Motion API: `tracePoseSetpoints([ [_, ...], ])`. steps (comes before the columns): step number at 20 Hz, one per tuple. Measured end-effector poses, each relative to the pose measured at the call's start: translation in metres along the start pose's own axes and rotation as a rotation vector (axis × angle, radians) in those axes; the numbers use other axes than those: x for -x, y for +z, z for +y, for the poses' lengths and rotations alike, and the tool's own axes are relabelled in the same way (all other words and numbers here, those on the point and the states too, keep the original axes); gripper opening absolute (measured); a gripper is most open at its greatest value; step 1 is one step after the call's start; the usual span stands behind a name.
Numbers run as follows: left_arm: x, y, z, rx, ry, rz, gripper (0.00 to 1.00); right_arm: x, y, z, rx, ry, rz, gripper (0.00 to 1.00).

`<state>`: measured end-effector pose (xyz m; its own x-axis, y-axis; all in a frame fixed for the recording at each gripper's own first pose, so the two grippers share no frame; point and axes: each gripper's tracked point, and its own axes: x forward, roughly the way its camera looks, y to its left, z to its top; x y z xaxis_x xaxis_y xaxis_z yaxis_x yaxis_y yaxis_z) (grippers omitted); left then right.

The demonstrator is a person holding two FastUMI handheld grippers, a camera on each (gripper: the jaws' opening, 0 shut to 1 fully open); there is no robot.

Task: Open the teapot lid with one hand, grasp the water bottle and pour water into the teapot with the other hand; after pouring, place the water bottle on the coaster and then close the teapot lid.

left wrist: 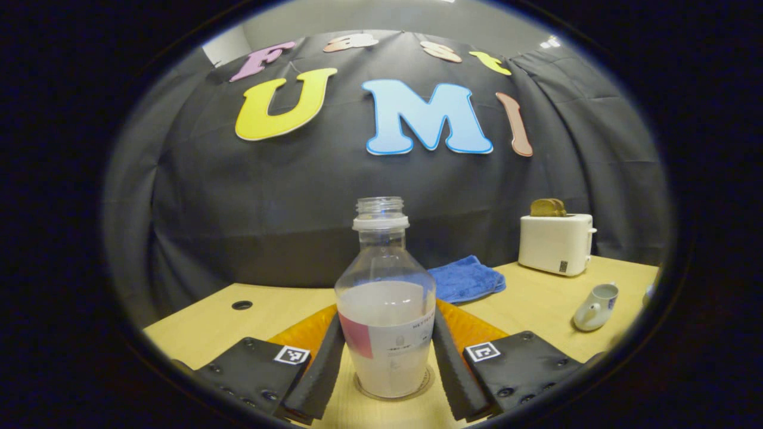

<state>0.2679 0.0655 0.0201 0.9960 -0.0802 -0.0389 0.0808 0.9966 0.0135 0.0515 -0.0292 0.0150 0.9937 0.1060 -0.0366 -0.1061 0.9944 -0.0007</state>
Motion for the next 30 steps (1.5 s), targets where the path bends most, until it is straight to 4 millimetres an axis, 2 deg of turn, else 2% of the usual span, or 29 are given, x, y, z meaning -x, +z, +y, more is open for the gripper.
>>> tracePoseSetpoints([
  [3,-0.015,-0.013,0.004,-0.004,0.026,0.008,0.87,-0.001,-0.001,-0.004,-0.001,-0.008,0.001,0.04],
  [8,-0.025,-0.018,-0.003,0.000,0.016,0.002,0.87,-0.003,-0.009,-0.006,-0.002,-0.015,0.022,0.04],
  [12,-0.023,-0.017,0.000,-0.003,0.021,0.003,0.88,-0.003,-0.007,-0.005,0.005,-0.014,0.018,0.04],
  [14,-0.020,-0.015,0.000,0.001,0.025,0.005,0.94,-0.002,-0.007,-0.004,0.005,-0.013,0.017,0.04],
  [15,-0.015,-0.010,0.001,0.001,0.029,-0.001,1.00,-0.002,-0.007,-0.005,0.005,-0.013,0.018,0.04],
  [18,-0.008,-0.014,0.003,0.002,0.042,0.010,1.00,0.002,-0.004,-0.003,0.003,-0.011,0.012,0.03],
  [21,0.010,-0.017,0.001,-0.013,0.043,0.026,1.00,0.006,0.002,-0.003,0.006,-0.013,-0.006,0.03],
  [25,0.044,-0.010,-0.002,-0.005,0.039,0.005,1.00,0.000,0.016,-0.006,0.015,-0.023,-0.046,0.04],
  [27,0.066,-0.007,-0.004,0.005,0.034,-0.002,1.00,-0.011,0.028,-0.013,0.019,-0.040,-0.089,0.04],
  [30,0.105,0.002,-0.006,0.017,0.036,-0.023,1.00,-0.040,0.036,-0.022,0.044,-0.061,-0.119,0.04],
])
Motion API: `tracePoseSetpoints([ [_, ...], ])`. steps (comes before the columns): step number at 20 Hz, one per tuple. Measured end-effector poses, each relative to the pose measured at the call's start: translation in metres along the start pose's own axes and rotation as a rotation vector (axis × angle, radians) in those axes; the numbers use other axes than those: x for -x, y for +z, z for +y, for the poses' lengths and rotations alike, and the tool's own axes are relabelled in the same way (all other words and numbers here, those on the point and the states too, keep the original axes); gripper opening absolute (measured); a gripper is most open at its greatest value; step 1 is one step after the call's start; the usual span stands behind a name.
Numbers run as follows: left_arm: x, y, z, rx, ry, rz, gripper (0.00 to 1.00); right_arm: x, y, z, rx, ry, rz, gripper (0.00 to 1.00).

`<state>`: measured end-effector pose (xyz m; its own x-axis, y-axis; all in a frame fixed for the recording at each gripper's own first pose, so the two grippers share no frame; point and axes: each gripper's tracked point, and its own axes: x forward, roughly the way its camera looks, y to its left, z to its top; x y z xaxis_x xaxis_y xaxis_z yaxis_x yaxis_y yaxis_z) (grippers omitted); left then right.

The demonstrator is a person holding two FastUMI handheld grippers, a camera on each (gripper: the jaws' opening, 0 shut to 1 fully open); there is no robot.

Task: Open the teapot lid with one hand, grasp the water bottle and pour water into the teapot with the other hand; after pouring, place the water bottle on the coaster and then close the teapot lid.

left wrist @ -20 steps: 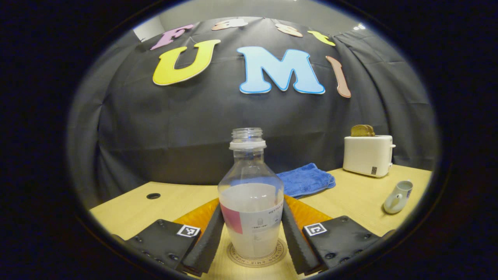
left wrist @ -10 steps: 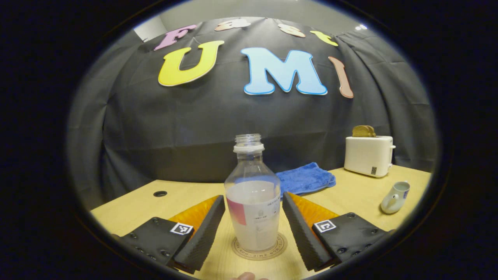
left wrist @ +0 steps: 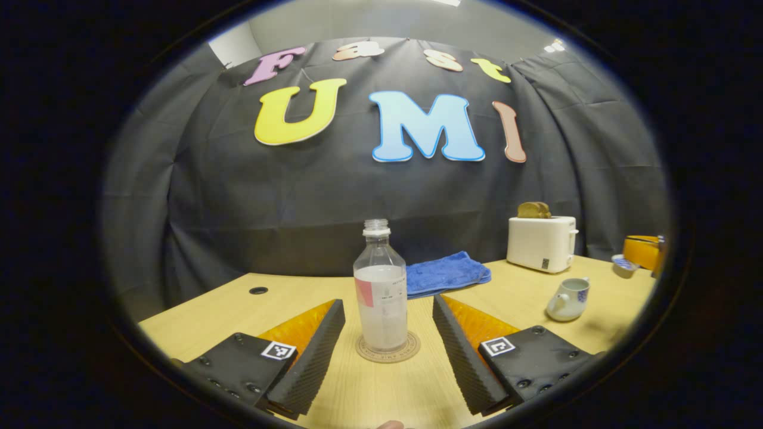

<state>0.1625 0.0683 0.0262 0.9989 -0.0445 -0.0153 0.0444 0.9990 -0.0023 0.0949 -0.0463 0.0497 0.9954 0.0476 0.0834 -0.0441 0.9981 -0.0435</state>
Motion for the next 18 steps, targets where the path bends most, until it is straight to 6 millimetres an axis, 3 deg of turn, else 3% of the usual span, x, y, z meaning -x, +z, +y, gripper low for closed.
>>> tracePoseSetpoints([
  [4,0.050,0.000,-0.005,0.050,-0.018,0.005,1.00,-0.045,-0.015,0.001,-0.015,-0.001,0.039,0.03],
  [8,0.072,0.009,0.000,0.060,-0.010,-0.010,1.00,-0.064,-0.031,-0.003,0.007,-0.030,0.067,0.04],
  [13,0.071,-0.013,-0.008,0.027,-0.013,0.027,1.00,-0.076,-0.039,-0.004,0.018,-0.041,0.085,0.03],
  [18,0.073,-0.013,-0.009,0.045,-0.024,0.028,1.00,-0.079,-0.048,-0.005,0.024,-0.042,0.100,0.03],
])
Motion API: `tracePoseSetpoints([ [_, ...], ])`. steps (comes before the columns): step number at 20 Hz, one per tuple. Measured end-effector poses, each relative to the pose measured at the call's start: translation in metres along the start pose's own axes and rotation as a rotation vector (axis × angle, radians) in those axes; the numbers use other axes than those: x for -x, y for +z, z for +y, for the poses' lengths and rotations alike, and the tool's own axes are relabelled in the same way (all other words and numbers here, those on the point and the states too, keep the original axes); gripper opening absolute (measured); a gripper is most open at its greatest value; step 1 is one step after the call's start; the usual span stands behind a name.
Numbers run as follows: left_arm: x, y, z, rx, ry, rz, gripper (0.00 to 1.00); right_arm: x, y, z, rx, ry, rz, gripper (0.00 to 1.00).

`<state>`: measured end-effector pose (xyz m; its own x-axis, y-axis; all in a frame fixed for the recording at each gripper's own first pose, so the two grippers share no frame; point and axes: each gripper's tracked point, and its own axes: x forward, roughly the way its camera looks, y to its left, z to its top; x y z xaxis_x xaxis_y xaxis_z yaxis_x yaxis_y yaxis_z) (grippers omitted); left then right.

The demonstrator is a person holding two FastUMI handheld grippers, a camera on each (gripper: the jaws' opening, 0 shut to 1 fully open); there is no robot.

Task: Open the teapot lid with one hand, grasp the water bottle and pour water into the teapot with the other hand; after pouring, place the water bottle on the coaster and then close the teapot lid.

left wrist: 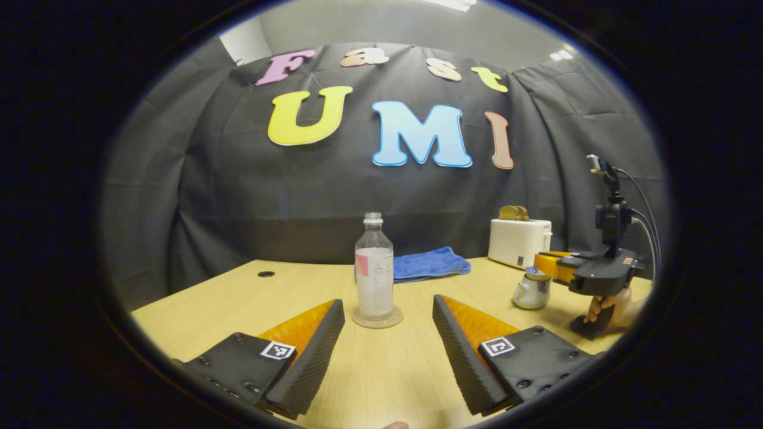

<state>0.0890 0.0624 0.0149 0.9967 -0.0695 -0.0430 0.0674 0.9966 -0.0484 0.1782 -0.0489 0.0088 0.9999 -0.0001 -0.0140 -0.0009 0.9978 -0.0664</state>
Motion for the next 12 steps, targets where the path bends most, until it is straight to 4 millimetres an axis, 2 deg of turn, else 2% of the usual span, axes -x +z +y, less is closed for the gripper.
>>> tracePoseSetpoints([
  [2,0.001,-0.003,-0.004,0.013,-0.010,0.008,1.00,-0.003,-0.007,0.001,0.009,0.002,0.019,0.04],
  [4,0.003,-0.003,-0.004,0.009,-0.008,0.009,1.00,0.000,-0.004,0.003,0.018,0.009,0.018,0.06],
  [5,0.003,-0.002,-0.004,0.002,-0.006,0.008,1.00,0.001,-0.004,0.002,0.029,0.007,0.018,0.10],
  [7,0.008,0.002,-0.005,-0.011,-0.004,0.000,1.00,0.007,0.008,0.001,0.051,-0.002,-0.013,0.29],
  [8,0.011,0.005,-0.006,-0.015,-0.005,-0.006,1.00,0.013,0.015,0.000,0.053,-0.009,-0.028,0.42],
  [10,0.016,0.010,-0.012,-0.024,-0.007,-0.019,1.00,0.034,0.024,0.009,0.047,0.013,-0.033,0.44],
  [12,0.022,0.015,-0.021,-0.024,-0.010,-0.039,1.00,0.071,0.023,0.025,0.016,0.050,-0.016,0.58],
])
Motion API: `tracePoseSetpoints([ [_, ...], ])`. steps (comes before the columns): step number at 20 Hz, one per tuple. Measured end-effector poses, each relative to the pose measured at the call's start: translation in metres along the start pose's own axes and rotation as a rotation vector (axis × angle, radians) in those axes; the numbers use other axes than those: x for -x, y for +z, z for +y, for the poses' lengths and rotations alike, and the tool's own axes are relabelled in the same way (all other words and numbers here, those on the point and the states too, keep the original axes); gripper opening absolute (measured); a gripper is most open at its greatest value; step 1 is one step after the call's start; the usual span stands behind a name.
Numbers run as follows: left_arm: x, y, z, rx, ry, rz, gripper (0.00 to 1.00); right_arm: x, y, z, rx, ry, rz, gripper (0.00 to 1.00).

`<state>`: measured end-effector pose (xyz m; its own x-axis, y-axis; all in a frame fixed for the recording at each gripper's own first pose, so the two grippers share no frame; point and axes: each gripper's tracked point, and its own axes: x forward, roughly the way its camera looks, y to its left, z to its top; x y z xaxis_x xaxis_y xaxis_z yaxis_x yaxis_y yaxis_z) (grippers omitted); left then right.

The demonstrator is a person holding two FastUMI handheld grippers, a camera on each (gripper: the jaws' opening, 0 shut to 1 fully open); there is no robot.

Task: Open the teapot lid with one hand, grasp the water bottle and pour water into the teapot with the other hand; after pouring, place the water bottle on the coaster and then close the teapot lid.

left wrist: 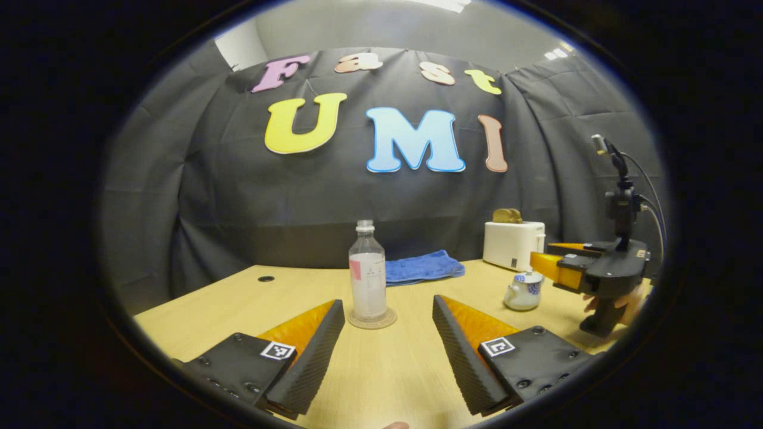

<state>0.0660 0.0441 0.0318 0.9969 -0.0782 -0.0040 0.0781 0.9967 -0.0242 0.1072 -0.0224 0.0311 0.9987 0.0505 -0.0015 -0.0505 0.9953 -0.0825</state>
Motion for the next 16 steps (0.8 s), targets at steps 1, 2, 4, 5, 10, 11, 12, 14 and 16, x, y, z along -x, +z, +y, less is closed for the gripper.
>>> tracePoseSetpoints([
  [1,0.002,0.000,-0.007,0.001,0.000,-0.006,1.00,0.017,-0.001,0.009,-0.023,0.015,0.000,0.62],
  [2,0.006,0.002,-0.017,0.004,0.002,-0.017,1.00,0.037,0.000,0.017,-0.053,0.020,-0.005,0.77],
  [4,0.016,0.006,-0.039,-0.003,-0.014,-0.040,1.00,0.070,0.002,0.027,-0.076,0.012,-0.030,0.82],
  [5,0.020,0.007,-0.046,-0.007,-0.011,-0.050,1.00,0.079,0.000,0.028,-0.071,-0.002,-0.031,0.94],
  [10,0.040,0.001,-0.069,-0.002,-0.003,-0.071,1.00,0.106,-0.024,0.033,-0.107,-0.030,0.022,0.94],
  [11,0.039,-0.004,-0.072,0.006,-0.002,-0.064,1.00,0.106,-0.029,0.033,-0.115,-0.032,0.032,0.94],
  [12,0.037,-0.010,-0.072,0.019,0.003,-0.050,1.00,0.106,-0.037,0.033,-0.120,-0.033,0.052,0.94],
  [14,0.037,-0.030,-0.069,0.038,0.023,-0.001,1.00,0.109,-0.029,0.031,-0.125,-0.045,0.023,0.95],
  [16,0.035,-0.020,-0.067,0.033,0.045,-0.020,1.00,0.109,-0.028,0.033,-0.105,-0.056,0.005,0.94],
])
